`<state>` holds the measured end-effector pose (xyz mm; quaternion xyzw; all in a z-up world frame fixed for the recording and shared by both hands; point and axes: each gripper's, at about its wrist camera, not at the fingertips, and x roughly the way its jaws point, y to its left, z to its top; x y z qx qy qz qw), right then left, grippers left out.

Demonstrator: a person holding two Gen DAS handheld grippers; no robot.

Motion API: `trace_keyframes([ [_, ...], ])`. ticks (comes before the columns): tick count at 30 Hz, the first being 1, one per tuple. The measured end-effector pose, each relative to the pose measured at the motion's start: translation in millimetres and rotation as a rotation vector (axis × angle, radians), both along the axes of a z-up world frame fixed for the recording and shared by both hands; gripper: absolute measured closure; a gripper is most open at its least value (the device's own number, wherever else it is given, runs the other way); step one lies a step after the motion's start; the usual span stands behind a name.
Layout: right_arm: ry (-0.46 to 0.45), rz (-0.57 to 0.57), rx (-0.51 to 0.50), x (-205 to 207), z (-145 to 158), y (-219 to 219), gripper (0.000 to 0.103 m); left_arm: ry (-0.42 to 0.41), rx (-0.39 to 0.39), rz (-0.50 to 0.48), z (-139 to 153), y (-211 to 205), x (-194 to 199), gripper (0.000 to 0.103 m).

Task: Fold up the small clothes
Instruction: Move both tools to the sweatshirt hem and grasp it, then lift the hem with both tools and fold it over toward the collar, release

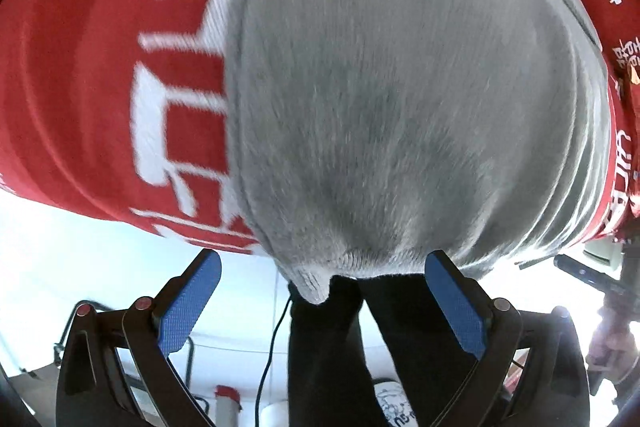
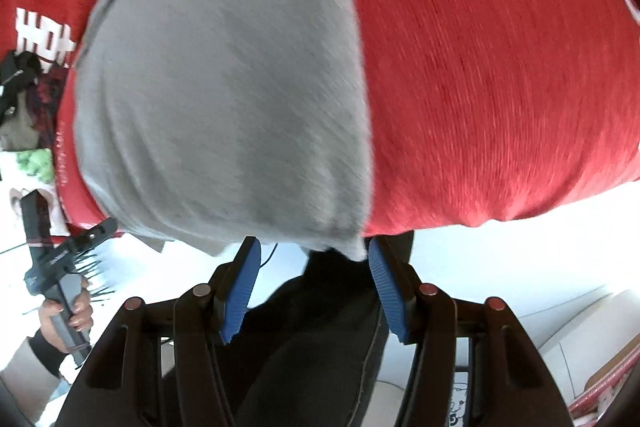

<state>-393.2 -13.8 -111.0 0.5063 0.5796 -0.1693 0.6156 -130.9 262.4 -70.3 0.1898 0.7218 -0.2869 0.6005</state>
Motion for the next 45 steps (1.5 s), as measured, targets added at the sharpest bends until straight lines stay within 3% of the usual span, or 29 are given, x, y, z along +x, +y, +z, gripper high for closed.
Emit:
trace_keyframes([
  [5, -0.001, 0.03, -0.004, 3.1, -27.0, 10.1, 0.043, 0.033, -0.017, 0.005, -19.5, 1.8, -1.8, 0.001],
  [7, -0.018, 0.032, -0.007, 6.6, -30.2, 11.7, 0.043, 0.043, -0.047, 0.002, -18.1, -1.3, -4.0, 0.012],
  [8, -0.026, 0.026, 0.001, 6.9, -30.4, 12.4, 0.045, 0.057, -0.061, -0.001, -17.3, 0.2, -4.9, 0.023],
  [9, -0.041, 0.016, 0.01, 5.3, -30.5, 11.4, 0.05, 0.068, -0.073, -0.001, -13.6, 0.0, -12.3, 0.041],
  [10, -0.056, 0.002, 0.025, 4.2, -28.2, 12.0, 0.07, 0.082, -0.085, -0.008, -11.2, 0.3, -15.6, 0.052],
  [11, -0.056, -0.008, 0.037, 3.3, -26.8, 12.5, 0.091, 0.098, -0.099, -0.019, -8.5, -0.3, -19.3, 0.079],
  [12, -0.06, -0.02, 0.051, 2.1, -24.9, 12.3, 0.097, 0.115, -0.113, -0.029, -6.0, 0.1, -20.8, 0.091],
  [19, -0.256, -0.144, 0.151, -2.1, 23.6, 6.4, 0.098, 0.163, -0.289, -0.016, 54.8, -1.1, -12.1, 0.091],
  [26, -0.481, -0.283, 0.117, 28.3, 79.7, -46.4, 0.098, 0.076, -0.424, -0.011, 105.4, -38.6, 30.9, 0.091],
  [32, -0.486, -0.305, 0.043, 77.5, 78.1, -98.6, 0.098, -0.061, -0.421, 0.008, 103.2, -92.7, 92.5, 0.091],
  [38, -0.398, -0.373, 0.025, 90.5, 60.8, -158.7, 0.098, -0.16, -0.328, 0.05, 99.5, -129.8, 122.9, 0.09],
  [40, -0.349, -0.378, 0.032, 90.5, 52.9, -167.6, 0.098, -0.177, -0.284, 0.05, 102.2, -131.7, 126.9, 0.067],
  [41, -0.331, -0.375, 0.037, 91.5, 51.3, -171.0, 0.095, -0.209, -0.265, 0.052, 105.4, -131.3, 128.6, 0.034],
  [42, -0.317, -0.371, 0.033, 92.5, 51.3, -174.5, 0.094, -0.249, -0.26, 0.051, 109.5, -123.6, 130.7, 0.022],
  [43, -0.296, -0.364, 0.015, 94.2, 53.6, -177.9, 0.094, -0.298, -0.262, 0.032, 116.4, -120.0, 131.3, 0.022],
  [45, -0.27, -0.342, -0.023, 93.8, 60.6, -182.8, 0.093, -0.3, -0.25, -0.015, 119.2, -122.9, 131.6, 0.022],
])
